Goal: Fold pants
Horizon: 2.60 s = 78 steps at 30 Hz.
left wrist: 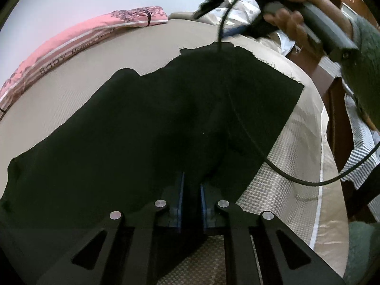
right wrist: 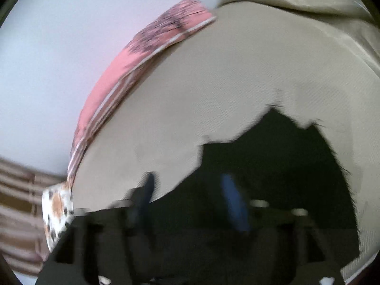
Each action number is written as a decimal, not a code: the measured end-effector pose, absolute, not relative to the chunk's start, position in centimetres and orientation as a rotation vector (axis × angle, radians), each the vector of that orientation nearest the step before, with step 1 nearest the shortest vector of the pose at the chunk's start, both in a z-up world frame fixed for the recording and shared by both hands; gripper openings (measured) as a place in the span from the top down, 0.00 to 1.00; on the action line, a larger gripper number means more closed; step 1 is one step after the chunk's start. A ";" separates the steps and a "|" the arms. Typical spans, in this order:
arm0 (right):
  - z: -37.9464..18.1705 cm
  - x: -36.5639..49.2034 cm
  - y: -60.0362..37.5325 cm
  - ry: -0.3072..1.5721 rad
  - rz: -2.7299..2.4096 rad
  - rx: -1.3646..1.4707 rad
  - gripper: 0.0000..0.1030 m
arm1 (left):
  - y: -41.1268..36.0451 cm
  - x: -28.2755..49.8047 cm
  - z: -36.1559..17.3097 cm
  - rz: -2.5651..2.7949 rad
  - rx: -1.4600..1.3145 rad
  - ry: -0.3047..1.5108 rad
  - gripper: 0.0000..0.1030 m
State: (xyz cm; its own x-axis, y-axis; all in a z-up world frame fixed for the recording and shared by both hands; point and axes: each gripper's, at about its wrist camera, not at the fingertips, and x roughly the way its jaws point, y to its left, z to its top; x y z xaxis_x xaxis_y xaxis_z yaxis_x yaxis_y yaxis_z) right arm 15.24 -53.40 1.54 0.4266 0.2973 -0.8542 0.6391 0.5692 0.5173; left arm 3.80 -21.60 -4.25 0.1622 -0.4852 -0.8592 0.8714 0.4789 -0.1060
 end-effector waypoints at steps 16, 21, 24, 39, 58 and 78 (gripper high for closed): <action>0.1 13.3 -55.7 1.134 -0.343 1.082 0.93 | -21.4 4.2 -4.4 -1.023 0.435 1.009 0.89; 2.7 17.6 -53.8 1.109 -0.268 1.037 0.93 | -21.0 4.5 -4.2 -1.016 0.407 1.020 0.89; 3.6 21.5 -51.6 1.100 -0.192 1.026 0.93 | -20.6 4.9 -4.0 -0.996 0.389 1.022 0.89; -0.1 23.6 -50.4 1.161 -0.084 0.972 0.67 | -18.0 8.0 -4.5 -0.907 0.234 1.098 0.89; -3.3 22.3 -52.0 1.109 -0.084 1.067 0.95 | -18.4 8.2 -4.5 -0.883 0.245 1.117 0.89; 1.3 -2.2 -55.5 1.118 -0.554 0.993 0.98 | -23.7 2.3 -4.4 -1.016 0.646 0.945 0.88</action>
